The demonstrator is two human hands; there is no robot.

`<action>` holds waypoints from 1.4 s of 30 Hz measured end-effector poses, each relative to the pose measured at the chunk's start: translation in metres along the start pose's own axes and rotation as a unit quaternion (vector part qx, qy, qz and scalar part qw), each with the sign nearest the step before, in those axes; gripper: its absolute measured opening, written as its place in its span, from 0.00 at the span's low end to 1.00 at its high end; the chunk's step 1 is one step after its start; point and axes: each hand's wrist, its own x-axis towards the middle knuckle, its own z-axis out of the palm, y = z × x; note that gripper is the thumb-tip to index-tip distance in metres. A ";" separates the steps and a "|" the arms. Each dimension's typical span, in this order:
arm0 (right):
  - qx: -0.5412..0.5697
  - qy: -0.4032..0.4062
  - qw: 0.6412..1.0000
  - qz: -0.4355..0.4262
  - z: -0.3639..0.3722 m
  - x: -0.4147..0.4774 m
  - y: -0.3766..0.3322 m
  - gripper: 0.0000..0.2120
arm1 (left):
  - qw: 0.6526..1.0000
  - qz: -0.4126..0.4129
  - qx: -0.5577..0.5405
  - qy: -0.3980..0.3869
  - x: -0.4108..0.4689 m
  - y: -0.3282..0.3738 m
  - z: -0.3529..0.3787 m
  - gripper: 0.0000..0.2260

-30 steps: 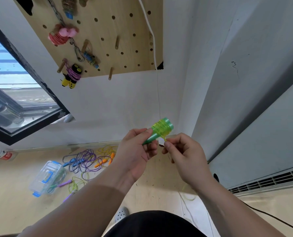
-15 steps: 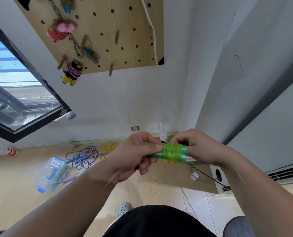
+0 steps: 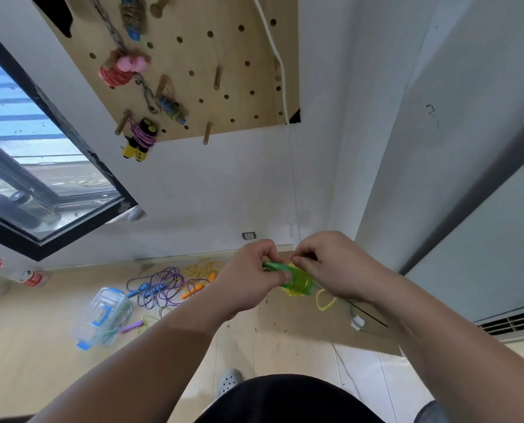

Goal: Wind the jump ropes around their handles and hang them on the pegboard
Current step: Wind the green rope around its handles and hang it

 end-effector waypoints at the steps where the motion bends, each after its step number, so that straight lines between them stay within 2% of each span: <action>1: 0.001 0.009 1.000 0.010 0.005 -0.002 -0.004 0.10 | 1.000 0.006 0.024 0.009 0.003 0.000 0.001 0.09; 4: 0.002 0.036 0.999 0.021 0.014 -0.008 -0.012 0.13 | 0.998 0.002 0.040 0.049 0.008 0.001 0.006 0.10; 8: 0.064 0.184 0.980 -0.023 0.027 -0.020 -0.011 0.08 | 0.983 -0.046 -0.145 0.099 0.009 0.006 0.010 0.09; 12: 0.139 0.297 0.942 -0.072 0.042 -0.028 -0.003 0.08 | 0.948 -0.078 -0.297 0.086 0.003 0.015 0.011 0.09; 15: 0.143 0.329 0.928 -0.100 0.044 -0.029 0.000 0.09 | 0.918 -0.095 -0.379 0.061 -0.001 0.020 0.011 0.08; 20: 0.148 0.355 0.915 -0.119 0.039 -0.032 -0.003 0.10 | 0.894 -0.086 -0.436 0.057 -0.008 0.030 0.011 0.04; 23: 0.181 0.366 0.908 -0.092 0.039 -0.032 -0.002 0.07 | 0.872 -0.086 -0.476 0.075 -0.010 0.036 0.009 0.03; 26: 0.288 0.348 0.891 -0.034 0.040 -0.033 -0.002 0.05 | 0.853 -0.084 -0.509 0.085 -0.010 0.041 0.006 0.03; 29: 0.432 0.285 0.856 0.020 0.039 -0.033 -0.002 0.04 | 0.825 -0.071 -0.554 0.083 -0.009 0.044 -0.001 0.01; 32: 0.495 0.238 0.835 0.025 0.033 -0.033 0.006 0.01 | 0.840 -0.066 -0.537 0.049 -0.013 0.043 -0.003 0.05; 35: 0.484 0.188 0.855 0.002 0.026 -0.036 0.015 0.03 | 0.849 -0.068 -0.524 0.002 -0.019 0.038 -0.001 0.06; 38: 0.475 0.114 0.872 -0.028 0.019 -0.038 0.027 0.03 | 0.854 -0.060 -0.514 -0.055 -0.024 0.035 -0.002 0.12; 40: 0.426 0.067 0.901 -0.038 0.014 -0.036 0.039 0.05 | 0.863 -0.056 -0.493 -0.095 -0.028 0.032 -0.006 0.11; 42: 0.356 0.042 0.933 -0.028 0.007 -0.032 0.052 0.05 | 0.886 -0.049 -0.439 -0.143 -0.031 0.029 -0.010 0.07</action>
